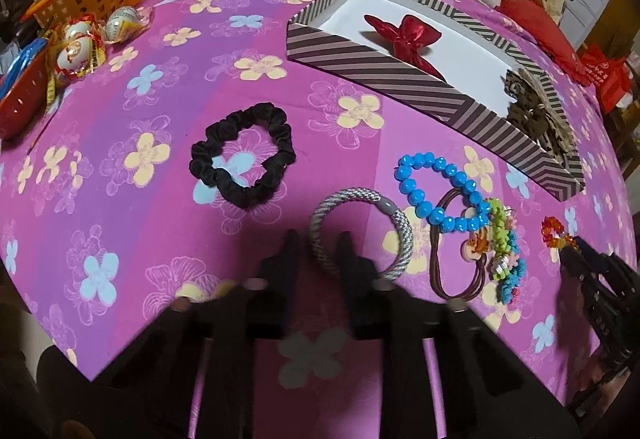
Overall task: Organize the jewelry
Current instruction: 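Grasp the colorful bead bracelet with the right tool while the left tool grasps the silver bangle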
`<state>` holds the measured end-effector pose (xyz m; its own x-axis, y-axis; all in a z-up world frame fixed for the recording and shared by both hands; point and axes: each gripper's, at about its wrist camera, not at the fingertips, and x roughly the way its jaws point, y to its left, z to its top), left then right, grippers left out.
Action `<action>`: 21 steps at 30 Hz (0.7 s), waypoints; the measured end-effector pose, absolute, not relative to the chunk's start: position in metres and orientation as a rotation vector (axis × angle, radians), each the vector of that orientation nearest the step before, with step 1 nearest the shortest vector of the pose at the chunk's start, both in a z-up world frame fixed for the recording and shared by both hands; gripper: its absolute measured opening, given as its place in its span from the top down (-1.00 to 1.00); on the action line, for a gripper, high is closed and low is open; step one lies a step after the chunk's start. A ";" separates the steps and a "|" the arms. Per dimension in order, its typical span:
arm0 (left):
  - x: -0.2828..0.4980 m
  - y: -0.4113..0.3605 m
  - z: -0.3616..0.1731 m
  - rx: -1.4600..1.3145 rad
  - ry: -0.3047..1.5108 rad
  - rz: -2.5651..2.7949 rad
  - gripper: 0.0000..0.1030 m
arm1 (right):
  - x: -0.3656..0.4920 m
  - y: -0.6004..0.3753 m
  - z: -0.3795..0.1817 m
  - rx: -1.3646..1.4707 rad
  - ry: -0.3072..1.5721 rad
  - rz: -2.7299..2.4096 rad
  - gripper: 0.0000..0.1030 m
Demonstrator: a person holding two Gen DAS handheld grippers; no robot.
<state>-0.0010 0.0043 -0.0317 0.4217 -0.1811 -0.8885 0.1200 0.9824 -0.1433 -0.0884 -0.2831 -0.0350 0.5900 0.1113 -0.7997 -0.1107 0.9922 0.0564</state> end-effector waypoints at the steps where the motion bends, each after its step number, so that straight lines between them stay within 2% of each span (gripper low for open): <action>1: -0.001 0.005 -0.032 -0.067 1.120 -0.198 0.86 | -0.091 -0.282 -0.034 0.009 0.924 0.130 0.61; 21: -0.024 0.017 0.011 -0.091 1.064 -0.292 0.89 | -0.122 -0.268 0.029 0.064 0.780 0.153 0.61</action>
<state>-0.0242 0.0168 0.0109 0.4513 -0.2797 -0.8474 0.1925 0.9578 -0.2136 -0.1217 -0.2677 0.0287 0.7006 0.1606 -0.6953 -0.1135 0.9870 0.1136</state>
